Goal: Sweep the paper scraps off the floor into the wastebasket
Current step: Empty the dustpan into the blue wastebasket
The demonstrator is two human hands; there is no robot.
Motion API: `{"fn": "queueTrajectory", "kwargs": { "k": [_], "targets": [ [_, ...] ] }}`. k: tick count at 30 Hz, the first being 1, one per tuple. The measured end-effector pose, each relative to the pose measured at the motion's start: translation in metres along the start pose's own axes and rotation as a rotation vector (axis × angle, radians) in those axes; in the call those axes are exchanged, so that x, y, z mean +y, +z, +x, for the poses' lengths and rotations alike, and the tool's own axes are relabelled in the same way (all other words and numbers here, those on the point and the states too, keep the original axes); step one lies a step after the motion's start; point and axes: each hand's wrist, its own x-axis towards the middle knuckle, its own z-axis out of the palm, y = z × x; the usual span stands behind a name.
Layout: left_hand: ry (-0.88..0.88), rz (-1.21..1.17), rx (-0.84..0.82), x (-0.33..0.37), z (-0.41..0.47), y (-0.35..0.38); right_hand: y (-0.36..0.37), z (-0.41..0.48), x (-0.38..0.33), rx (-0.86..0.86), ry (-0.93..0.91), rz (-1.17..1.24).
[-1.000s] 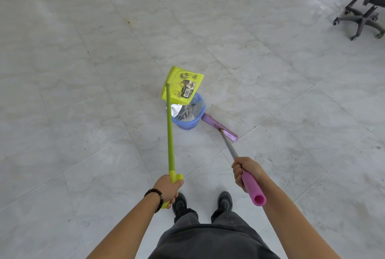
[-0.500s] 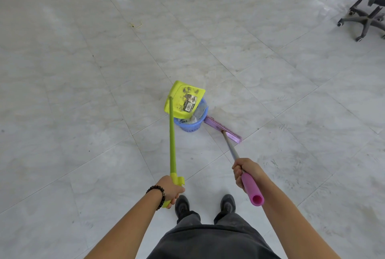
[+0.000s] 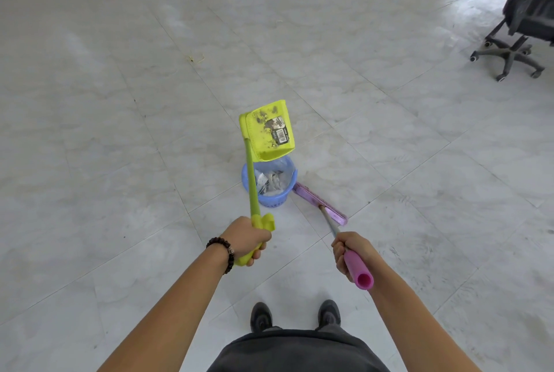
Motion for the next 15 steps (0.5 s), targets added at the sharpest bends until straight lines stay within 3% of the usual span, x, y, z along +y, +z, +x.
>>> {"fn": "queueTrajectory", "kwargs": {
  "k": [6, 10, 15],
  "targets": [
    [0.175, -0.172, -0.002, 0.052, -0.012, -0.023, -0.001, -0.008, -0.007, -0.026, -0.07, 0.202],
    [0.209, -0.359, -0.127, 0.077, -0.006, -0.022, -0.01, -0.015, -0.014, 0.046, -0.092, 0.244],
    [0.181, -0.349, -0.268, 0.113, 0.014, 0.02, -0.044, -0.039, -0.028, 0.125, -0.293, 0.356]
  ]
}}
